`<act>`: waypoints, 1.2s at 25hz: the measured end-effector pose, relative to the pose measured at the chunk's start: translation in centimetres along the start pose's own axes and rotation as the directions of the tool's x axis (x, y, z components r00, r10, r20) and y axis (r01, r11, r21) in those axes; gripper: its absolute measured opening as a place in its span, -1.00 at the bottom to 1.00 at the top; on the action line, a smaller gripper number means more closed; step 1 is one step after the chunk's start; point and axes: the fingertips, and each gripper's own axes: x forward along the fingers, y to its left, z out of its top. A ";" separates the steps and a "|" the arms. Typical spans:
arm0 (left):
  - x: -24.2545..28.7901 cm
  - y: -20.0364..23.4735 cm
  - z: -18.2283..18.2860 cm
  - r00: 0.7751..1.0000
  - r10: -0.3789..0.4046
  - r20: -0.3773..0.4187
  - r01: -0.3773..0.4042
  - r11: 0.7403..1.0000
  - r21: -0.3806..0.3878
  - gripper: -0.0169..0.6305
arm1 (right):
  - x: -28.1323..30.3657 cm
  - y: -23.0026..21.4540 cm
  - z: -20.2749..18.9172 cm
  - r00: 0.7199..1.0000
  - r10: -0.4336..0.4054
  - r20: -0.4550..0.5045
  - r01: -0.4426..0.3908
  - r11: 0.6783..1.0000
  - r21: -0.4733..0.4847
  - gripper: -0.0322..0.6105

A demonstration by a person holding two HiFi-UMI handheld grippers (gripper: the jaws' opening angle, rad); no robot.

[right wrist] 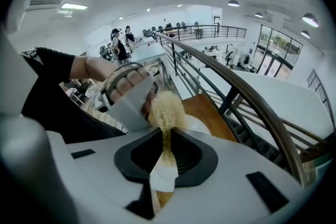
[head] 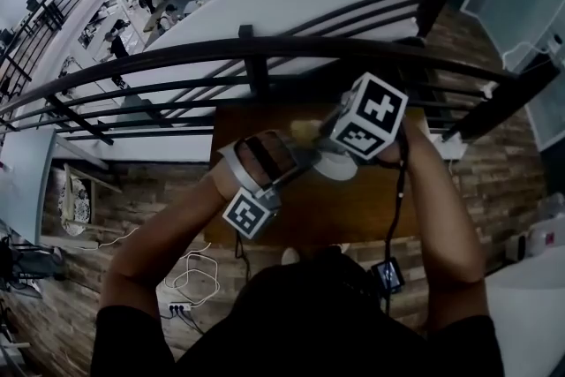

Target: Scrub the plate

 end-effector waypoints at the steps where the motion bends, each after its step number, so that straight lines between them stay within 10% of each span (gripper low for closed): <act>1: 0.0 -0.6 -0.6 1.000 -0.009 -0.015 0.009 1.000 -0.010 -0.90 | 0.2 0.7 0.0 1.000 0.007 0.003 -0.007 1.000 -0.005 -0.73; 8: -0.8 -2.6 -4.9 0.992 -0.038 -0.116 0.030 0.997 -0.065 -0.89 | 2.1 2.4 -4.4 0.996 0.084 -0.005 -0.083 0.994 0.074 -0.73; 17: -2.2 -0.8 -1.1 1.000 -0.010 -0.011 0.009 0.999 -0.037 -0.89 | 4.0 -4.7 -9.3 0.997 0.015 -0.077 0.004 0.970 0.245 -0.73; 25: -2.0 -2.5 0.7 0.996 -0.075 0.043 0.075 0.997 0.002 -0.88 | 4.0 0.3 -3.0 0.999 0.046 -0.005 -0.045 0.995 0.092 -0.73; 30: -2.2 -3.6 -0.3 0.995 -0.094 0.017 0.094 0.996 -0.001 -0.89 | 3.5 2.9 -5.4 0.993 0.108 -0.042 -0.105 0.992 0.073 -0.73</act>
